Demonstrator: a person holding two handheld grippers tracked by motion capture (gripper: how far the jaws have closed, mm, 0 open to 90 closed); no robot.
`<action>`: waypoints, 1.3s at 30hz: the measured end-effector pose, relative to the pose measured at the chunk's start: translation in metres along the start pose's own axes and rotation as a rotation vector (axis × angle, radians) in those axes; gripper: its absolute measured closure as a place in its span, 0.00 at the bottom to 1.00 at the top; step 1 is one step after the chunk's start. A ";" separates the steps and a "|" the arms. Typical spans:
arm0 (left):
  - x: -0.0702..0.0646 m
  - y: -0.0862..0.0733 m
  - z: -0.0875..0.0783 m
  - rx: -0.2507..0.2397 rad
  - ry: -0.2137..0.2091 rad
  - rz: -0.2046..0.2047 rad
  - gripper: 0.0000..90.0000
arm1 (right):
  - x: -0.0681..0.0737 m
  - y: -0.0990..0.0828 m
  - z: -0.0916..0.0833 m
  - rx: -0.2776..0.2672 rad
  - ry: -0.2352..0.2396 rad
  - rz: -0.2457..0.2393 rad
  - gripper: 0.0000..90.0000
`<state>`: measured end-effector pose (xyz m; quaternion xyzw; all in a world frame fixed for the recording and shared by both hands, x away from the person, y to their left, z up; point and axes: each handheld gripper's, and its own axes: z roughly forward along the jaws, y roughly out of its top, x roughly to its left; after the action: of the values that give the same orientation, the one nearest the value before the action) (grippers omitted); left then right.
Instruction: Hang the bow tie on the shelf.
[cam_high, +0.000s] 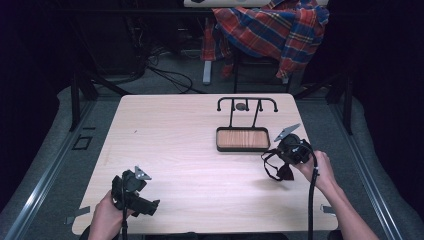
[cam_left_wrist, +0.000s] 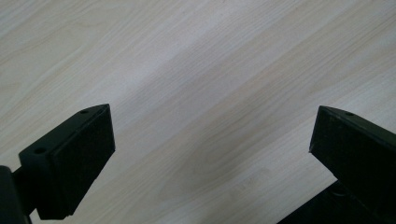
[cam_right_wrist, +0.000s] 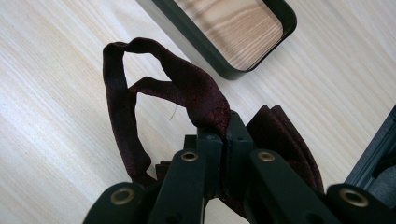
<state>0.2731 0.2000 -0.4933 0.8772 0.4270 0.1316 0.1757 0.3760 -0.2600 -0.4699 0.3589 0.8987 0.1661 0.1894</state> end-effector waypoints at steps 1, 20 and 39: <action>0.000 0.000 0.000 0.005 0.000 0.001 0.00 | -0.001 0.001 -0.001 -0.001 0.003 0.002 0.98; 0.000 0.000 0.000 -0.004 0.005 0.003 0.00 | -0.015 0.011 -0.009 -0.032 -0.016 0.058 0.98; 0.000 -0.001 -0.001 -0.007 0.005 0.001 0.00 | -0.026 0.029 -0.018 -0.093 -0.040 0.109 0.98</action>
<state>0.2721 0.2004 -0.4925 0.8765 0.4266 0.1354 0.1774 0.4019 -0.2620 -0.4356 0.4012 0.8652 0.2106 0.2148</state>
